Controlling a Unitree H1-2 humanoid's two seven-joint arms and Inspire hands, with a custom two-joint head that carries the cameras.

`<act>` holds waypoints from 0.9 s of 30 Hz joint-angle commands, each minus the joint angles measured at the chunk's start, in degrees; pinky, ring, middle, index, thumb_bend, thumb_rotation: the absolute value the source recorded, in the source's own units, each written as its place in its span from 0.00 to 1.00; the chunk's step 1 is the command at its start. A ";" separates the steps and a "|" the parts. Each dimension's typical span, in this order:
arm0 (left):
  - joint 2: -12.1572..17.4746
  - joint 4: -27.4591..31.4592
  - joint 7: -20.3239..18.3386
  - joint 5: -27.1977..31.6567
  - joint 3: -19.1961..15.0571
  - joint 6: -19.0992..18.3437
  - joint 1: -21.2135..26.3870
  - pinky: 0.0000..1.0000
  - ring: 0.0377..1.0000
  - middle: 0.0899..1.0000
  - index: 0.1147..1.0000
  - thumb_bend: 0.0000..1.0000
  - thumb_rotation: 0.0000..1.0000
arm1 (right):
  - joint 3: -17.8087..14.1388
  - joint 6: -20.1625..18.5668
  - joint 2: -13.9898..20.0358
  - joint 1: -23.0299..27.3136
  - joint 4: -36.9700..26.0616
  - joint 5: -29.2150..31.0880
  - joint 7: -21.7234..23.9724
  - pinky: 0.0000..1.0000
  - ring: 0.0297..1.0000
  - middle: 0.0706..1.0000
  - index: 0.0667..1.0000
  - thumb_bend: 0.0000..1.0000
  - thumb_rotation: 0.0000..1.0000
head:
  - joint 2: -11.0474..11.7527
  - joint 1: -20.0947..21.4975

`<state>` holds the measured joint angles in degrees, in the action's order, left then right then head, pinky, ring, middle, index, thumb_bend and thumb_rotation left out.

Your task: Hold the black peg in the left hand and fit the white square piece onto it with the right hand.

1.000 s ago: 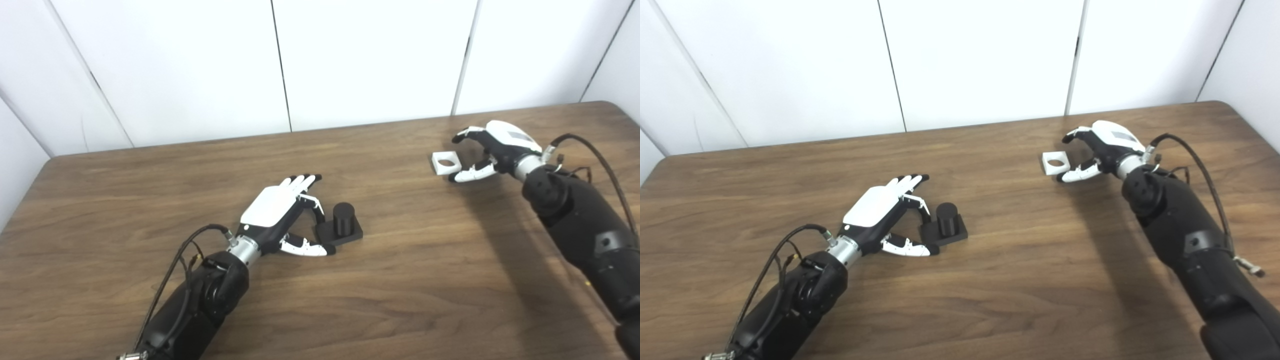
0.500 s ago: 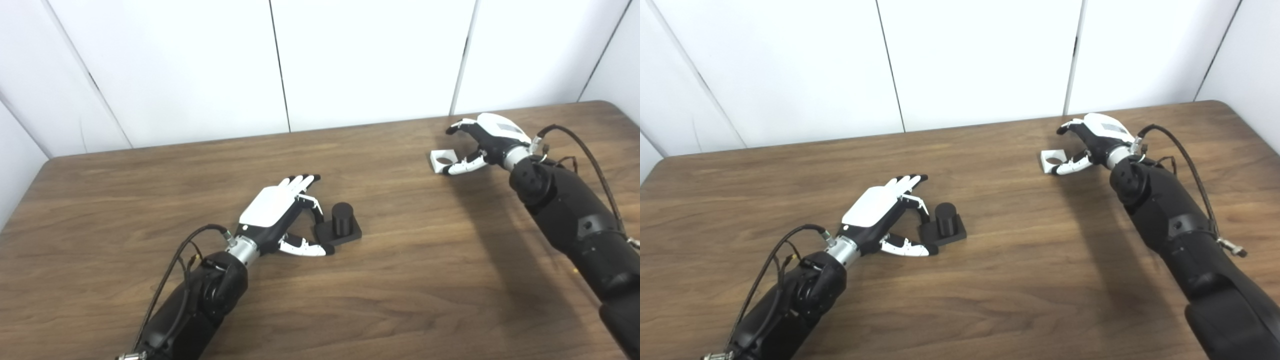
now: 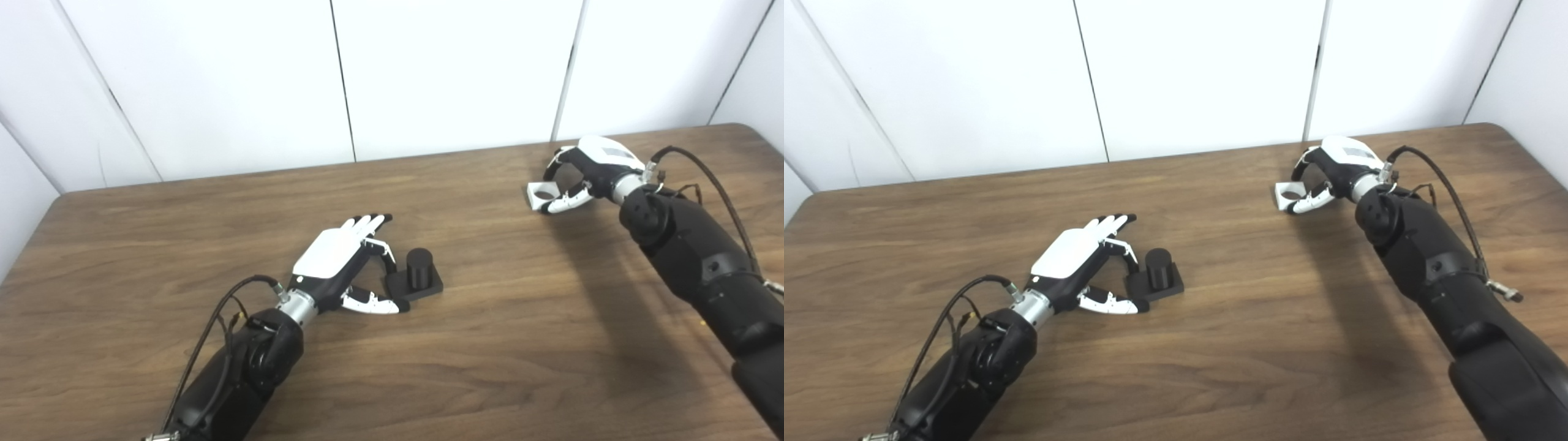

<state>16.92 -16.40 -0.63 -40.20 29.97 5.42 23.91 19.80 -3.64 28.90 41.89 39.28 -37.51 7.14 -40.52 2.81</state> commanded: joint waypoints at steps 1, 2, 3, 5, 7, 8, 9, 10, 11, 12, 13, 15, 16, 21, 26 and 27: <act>2.23 -3.47 -3.55 -3.10 1.61 -2.15 -2.96 1.00 1.00 1.00 0.60 0.92 0.41 | 0.94 1.23 -0.95 1.14 0.07 0.41 0.95 0.79 0.89 0.89 0.60 0.66 0.27 | -0.03 0.02; 2.22 -3.50 -3.48 -3.05 1.59 -2.07 -2.98 1.00 1.00 1.00 0.60 0.92 0.40 | 0.92 1.07 -1.02 1.01 -0.12 0.52 1.03 0.80 0.90 0.89 0.59 0.66 0.28 | -0.05 -0.01; 2.22 -3.59 -3.32 -3.07 1.59 -1.93 -2.98 1.00 1.00 1.00 0.60 0.92 0.40 | 0.82 0.93 -1.10 0.87 -0.36 0.73 1.17 0.81 0.90 0.89 0.58 0.65 0.27 | -0.11 -0.01; 2.23 -3.63 -3.27 -3.18 1.63 -1.96 -2.96 1.00 1.00 1.00 0.60 0.92 0.40 | 0.62 0.87 -1.24 0.75 -0.50 1.11 1.30 0.83 0.90 0.89 0.56 0.64 0.27 | -0.16 0.02; 2.23 -3.56 -3.37 -3.12 1.62 -2.02 -2.96 1.00 1.00 1.00 0.60 0.92 0.41 | 0.39 1.09 -1.37 0.73 -0.33 1.51 1.20 0.84 0.90 0.89 0.54 0.64 0.27 | -0.19 -0.05; 2.22 -3.40 -3.55 -3.10 1.60 -2.23 -2.98 1.00 1.00 1.00 0.60 0.92 0.41 | 0.46 0.96 -1.33 0.67 -0.64 1.46 1.38 0.84 0.90 0.89 0.54 0.64 0.26 | -0.25 -0.14; 2.21 -3.25 -3.72 -3.12 1.61 -2.44 -3.00 1.00 1.00 1.00 0.60 0.92 0.41 | 0.53 0.89 -1.28 0.62 -0.90 1.43 1.51 0.85 0.90 0.89 0.49 0.56 0.20 | -0.29 -0.18; 2.18 -3.12 -3.80 -3.08 1.56 -2.59 -3.05 1.00 1.00 1.00 0.60 0.92 0.41 | 0.60 0.79 -1.22 0.57 -1.15 1.40 1.63 0.85 0.90 0.89 0.47 0.54 0.18 | -0.31 -0.24; 2.14 -3.04 -3.79 -3.04 1.52 -2.65 -3.11 1.00 1.00 1.00 0.60 0.92 0.40 | 0.64 0.59 -1.20 0.53 -1.35 1.43 1.75 0.85 0.91 0.89 0.46 0.52 0.17 | -0.35 -0.37; 2.07 -3.04 -3.70 -2.86 1.43 -2.58 -3.18 1.00 1.00 1.00 0.60 0.92 0.40 | 0.67 0.45 -1.17 0.50 -1.43 1.56 1.76 0.85 0.91 0.89 0.46 0.51 0.16 | -0.39 -0.49; 2.02 -3.03 -3.64 -2.74 1.36 -2.52 -3.24 1.00 1.00 1.00 0.60 0.92 0.39 | 0.72 0.35 -1.13 0.47 -1.50 1.69 1.76 0.86 0.91 0.89 0.46 0.51 0.16 | -0.40 -0.54; 1.92 -2.84 -4.01 -2.66 1.34 -2.85 -3.31 1.00 1.00 1.00 0.60 0.92 0.39 | 0.79 0.21 -1.07 0.36 -1.62 1.86 1.65 0.85 0.93 0.90 0.46 0.51 0.15 | -0.41 -0.49; 1.89 -2.75 -4.15 -2.70 1.36 -2.99 -3.33 1.00 1.00 1.00 0.60 0.92 0.38 | 0.81 0.19 -1.04 0.31 -1.67 1.90 1.61 0.85 0.93 0.90 0.46 0.51 0.15 | -0.43 -0.50; 1.89 -3.14 -3.66 -3.11 1.53 -2.57 -3.28 1.00 1.00 1.00 0.60 0.92 0.40 | 1.56 1.13 -0.75 0.00 -1.58 0.94 -0.11 0.83 0.92 0.87 0.45 0.51 0.15 | -0.53 -0.49; 1.87 -2.97 -3.87 -2.97 1.46 -2.76 -3.33 1.00 1.00 1.00 0.60 0.92 0.40 | 1.78 1.50 -0.67 -0.25 -1.73 0.69 -1.40 0.85 0.92 0.85 0.45 0.52 0.15 | -0.55 -0.47; 1.87 -2.89 -3.93 -2.96 1.45 -2.81 -3.34 1.00 1.00 1.00 0.60 0.92 0.40 | 1.81 1.52 -0.65 -0.22 -1.70 0.68 -1.46 0.85 0.93 0.85 0.45 0.52 0.15 | -0.55 -0.47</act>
<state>16.86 -15.98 -0.50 -40.18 29.84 5.42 23.44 20.66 -3.27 28.64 41.60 38.06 -36.18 5.20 -41.04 2.29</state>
